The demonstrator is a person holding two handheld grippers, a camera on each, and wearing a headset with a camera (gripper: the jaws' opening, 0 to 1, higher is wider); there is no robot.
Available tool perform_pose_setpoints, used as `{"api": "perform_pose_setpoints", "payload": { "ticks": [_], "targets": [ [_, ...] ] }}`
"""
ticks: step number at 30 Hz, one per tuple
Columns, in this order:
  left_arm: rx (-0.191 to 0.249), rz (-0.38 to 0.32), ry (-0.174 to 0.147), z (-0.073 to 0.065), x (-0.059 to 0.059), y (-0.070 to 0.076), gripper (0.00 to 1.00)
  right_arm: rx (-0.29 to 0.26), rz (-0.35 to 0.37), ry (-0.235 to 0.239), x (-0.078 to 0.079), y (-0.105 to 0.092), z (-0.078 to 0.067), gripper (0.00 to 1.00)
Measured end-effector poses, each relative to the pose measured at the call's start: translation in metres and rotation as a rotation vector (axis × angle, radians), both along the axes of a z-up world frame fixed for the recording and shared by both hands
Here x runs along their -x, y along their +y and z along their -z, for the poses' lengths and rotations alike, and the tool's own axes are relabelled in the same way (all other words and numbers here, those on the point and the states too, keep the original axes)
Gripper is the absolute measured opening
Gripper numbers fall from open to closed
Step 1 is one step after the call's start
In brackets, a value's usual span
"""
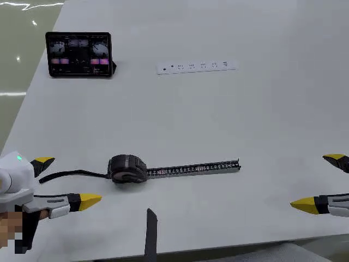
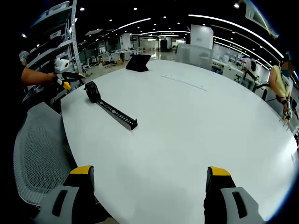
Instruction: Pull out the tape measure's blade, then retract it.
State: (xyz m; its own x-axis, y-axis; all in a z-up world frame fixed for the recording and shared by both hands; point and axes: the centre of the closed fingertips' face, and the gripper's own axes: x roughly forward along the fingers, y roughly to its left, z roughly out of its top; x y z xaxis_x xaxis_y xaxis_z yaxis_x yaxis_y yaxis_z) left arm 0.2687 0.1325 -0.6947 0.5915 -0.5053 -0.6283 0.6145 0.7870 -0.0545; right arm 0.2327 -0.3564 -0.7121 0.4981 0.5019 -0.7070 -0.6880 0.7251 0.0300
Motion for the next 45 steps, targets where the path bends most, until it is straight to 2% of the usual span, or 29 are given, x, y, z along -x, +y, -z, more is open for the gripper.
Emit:
{"api": "perform_pose_setpoints", "payload": {
  "ticks": [2,4,7,13,21,22,26,34,42,44,45],
  "targets": [
    [-0.026,0.002,0.014,0.004,0.002,0.003,0.99,-0.002,-0.004,0.0,0.0,0.0,0.0,0.99],
    [-0.018,0.007,0.017,0.004,0.004,0.002,0.99,0.0,-0.005,-0.003,-0.001,0.0,-0.001,0.99],
    [-0.028,-0.005,0.028,0.007,0.005,0.004,0.99,-0.008,-0.016,-0.007,-0.002,0.002,-0.002,0.99],
    [-0.022,-0.011,0.031,0.008,0.007,0.003,0.99,-0.01,-0.034,-0.002,-0.003,0.007,-0.001,0.99],
    [-0.005,-0.015,0.066,0.009,0.012,0.002,0.97,-0.018,-0.032,0.011,-0.003,0.009,0.005,0.99],
    [0.0,-0.013,0.081,0.01,0.013,0.002,0.96,-0.019,-0.03,0.011,-0.003,0.009,0.005,0.99],
    [0.004,-0.008,0.092,0.01,0.014,0.0,0.94,-0.019,-0.029,0.017,-0.001,0.009,0.006,0.99],
    [-0.003,0.023,0.084,0.01,0.011,-0.006,0.99,-0.016,-0.017,0.018,0.001,0.005,0.005,0.99],
    [0.003,0.033,0.081,0.006,0.008,-0.012,0.99,-0.007,-0.028,0.009,-0.002,0.007,-0.001,0.99],
    [-0.002,0.04,0.06,0.003,0.005,-0.014,0.99,-0.006,-0.032,0.008,-0.003,0.007,-0.003,0.99],
    [0.002,0.041,0.064,0.003,0.005,-0.016,0.99,-0.004,-0.034,0.007,-0.003,0.007,-0.003,0.99]
  ]
}}
